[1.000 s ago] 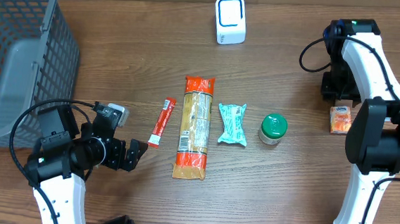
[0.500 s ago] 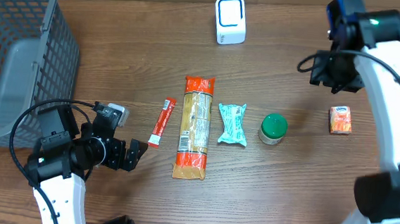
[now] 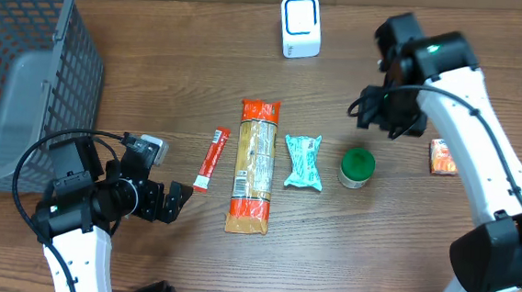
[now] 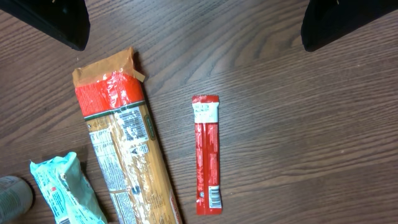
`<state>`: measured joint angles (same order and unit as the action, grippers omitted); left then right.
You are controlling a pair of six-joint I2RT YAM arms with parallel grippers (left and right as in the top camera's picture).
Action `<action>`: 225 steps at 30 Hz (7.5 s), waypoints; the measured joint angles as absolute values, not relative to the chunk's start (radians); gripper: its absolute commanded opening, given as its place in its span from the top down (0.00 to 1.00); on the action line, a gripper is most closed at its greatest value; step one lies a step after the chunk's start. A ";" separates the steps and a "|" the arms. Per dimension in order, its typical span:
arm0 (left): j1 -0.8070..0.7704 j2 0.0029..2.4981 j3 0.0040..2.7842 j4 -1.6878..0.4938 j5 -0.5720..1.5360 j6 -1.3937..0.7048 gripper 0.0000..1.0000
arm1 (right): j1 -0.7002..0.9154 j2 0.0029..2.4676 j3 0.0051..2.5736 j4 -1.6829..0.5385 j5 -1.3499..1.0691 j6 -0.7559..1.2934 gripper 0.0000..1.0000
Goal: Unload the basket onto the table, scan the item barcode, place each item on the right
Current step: 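Move the right gripper over the green-lidded jar, then lower the right gripper and grasp the green-lidded jar by its lid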
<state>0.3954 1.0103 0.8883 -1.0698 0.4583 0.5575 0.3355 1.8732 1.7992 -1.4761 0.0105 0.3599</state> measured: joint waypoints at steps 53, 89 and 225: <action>0.395 1.010 0.888 -1.070 0.459 0.558 0.00 | 0.384 1.875 1.398 -1.145 -0.049 0.437 0.26; 0.395 1.010 0.888 -1.070 0.459 0.558 0.00 | 0.384 1.875 1.398 -1.148 -0.081 0.649 0.23; 0.395 1.010 0.888 -1.070 0.459 0.558 0.00 | 0.459 1.877 1.275 -0.991 -0.015 0.515 0.38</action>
